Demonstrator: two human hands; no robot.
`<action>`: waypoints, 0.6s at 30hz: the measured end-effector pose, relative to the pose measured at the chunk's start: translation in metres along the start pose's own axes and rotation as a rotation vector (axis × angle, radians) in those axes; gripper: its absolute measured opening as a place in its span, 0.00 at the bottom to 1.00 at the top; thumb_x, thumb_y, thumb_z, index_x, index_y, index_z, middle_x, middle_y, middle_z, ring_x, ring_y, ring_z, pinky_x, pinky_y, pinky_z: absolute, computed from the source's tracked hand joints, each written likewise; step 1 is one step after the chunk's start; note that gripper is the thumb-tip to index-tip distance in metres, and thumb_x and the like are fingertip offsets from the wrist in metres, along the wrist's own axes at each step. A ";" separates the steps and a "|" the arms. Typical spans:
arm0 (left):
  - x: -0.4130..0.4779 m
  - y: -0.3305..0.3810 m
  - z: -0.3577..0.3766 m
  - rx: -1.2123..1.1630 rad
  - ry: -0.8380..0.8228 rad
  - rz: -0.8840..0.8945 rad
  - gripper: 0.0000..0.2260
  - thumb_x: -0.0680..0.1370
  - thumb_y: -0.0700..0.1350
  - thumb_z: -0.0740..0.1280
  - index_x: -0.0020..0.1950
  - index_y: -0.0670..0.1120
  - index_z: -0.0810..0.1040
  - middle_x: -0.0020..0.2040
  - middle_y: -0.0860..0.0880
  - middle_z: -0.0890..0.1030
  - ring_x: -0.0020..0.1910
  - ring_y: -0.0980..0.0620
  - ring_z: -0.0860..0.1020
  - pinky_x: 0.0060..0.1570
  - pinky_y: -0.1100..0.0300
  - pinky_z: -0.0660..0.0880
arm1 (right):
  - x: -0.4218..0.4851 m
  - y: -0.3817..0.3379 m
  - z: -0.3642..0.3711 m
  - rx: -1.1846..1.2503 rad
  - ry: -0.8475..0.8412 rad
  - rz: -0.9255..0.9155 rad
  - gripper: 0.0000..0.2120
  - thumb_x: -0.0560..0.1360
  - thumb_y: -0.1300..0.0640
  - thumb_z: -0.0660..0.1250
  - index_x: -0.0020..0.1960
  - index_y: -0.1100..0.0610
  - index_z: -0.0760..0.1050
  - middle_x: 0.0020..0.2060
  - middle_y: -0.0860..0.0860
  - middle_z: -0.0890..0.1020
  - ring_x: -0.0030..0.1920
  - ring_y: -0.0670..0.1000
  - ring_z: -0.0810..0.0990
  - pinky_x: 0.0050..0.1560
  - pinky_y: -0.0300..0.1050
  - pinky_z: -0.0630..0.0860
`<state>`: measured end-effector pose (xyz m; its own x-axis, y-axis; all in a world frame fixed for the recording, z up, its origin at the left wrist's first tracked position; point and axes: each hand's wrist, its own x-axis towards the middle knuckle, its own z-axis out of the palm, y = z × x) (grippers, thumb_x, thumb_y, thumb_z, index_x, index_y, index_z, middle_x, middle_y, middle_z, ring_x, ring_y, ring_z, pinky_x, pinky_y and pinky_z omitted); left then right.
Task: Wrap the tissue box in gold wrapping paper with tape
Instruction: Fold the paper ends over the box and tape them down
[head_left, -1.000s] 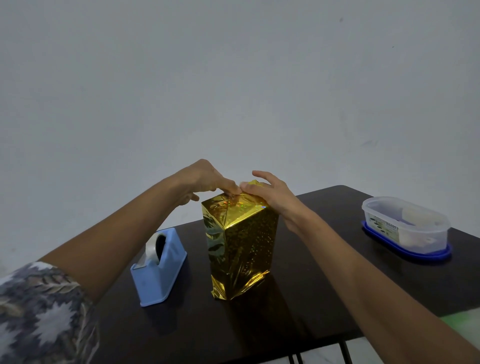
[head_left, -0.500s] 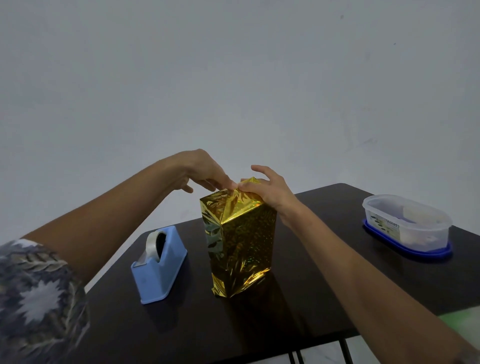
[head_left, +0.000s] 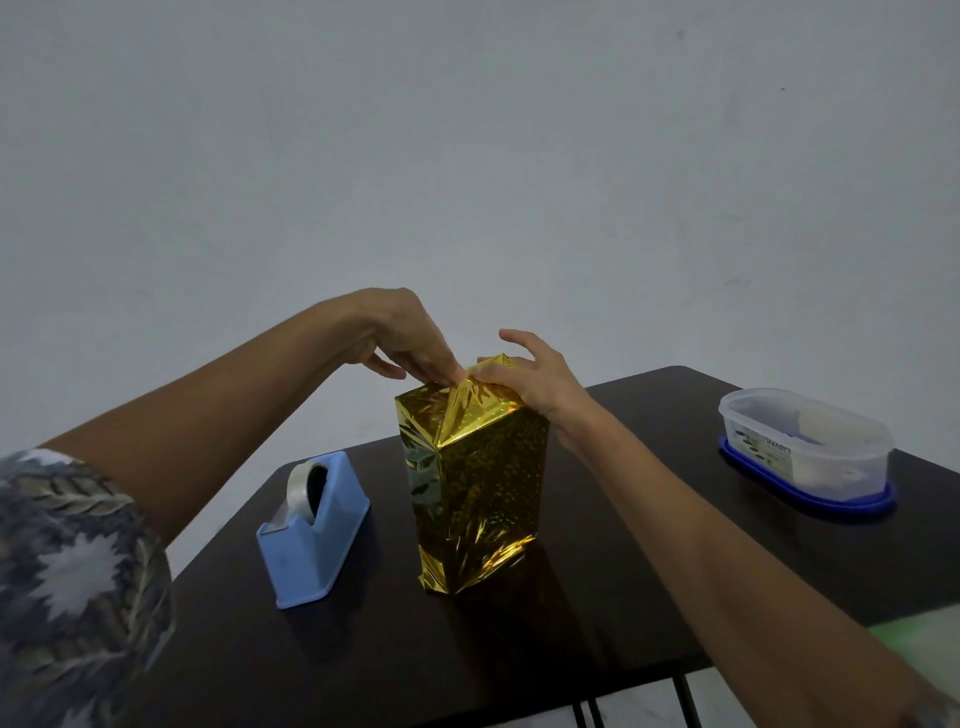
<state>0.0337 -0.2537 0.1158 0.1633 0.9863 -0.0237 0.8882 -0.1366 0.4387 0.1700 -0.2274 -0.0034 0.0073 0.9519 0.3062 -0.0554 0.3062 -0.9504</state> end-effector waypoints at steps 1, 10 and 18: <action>0.001 -0.001 -0.001 -0.011 -0.005 -0.006 0.09 0.69 0.42 0.76 0.46 0.40 0.82 0.34 0.49 0.83 0.40 0.54 0.81 0.42 0.60 0.75 | 0.000 0.000 0.000 0.003 0.001 0.000 0.32 0.70 0.53 0.73 0.70 0.48 0.64 0.66 0.54 0.73 0.60 0.52 0.74 0.39 0.34 0.71; 0.008 -0.007 -0.004 -0.194 -0.051 -0.092 0.07 0.68 0.36 0.74 0.44 0.39 0.80 0.32 0.46 0.83 0.36 0.52 0.82 0.42 0.54 0.81 | 0.003 0.003 -0.001 0.017 0.003 -0.007 0.32 0.70 0.55 0.73 0.70 0.48 0.64 0.65 0.55 0.73 0.60 0.52 0.75 0.40 0.34 0.72; 0.007 -0.011 -0.001 -0.321 -0.075 -0.151 0.05 0.71 0.36 0.71 0.46 0.40 0.79 0.27 0.46 0.81 0.23 0.54 0.79 0.23 0.64 0.75 | 0.006 0.003 0.001 -0.008 0.011 -0.017 0.32 0.69 0.55 0.74 0.69 0.46 0.65 0.66 0.56 0.72 0.62 0.54 0.74 0.44 0.36 0.73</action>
<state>0.0243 -0.2450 0.1118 0.0821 0.9819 -0.1710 0.7269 0.0584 0.6842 0.1689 -0.2204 -0.0047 0.0187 0.9467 0.3214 -0.0472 0.3220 -0.9456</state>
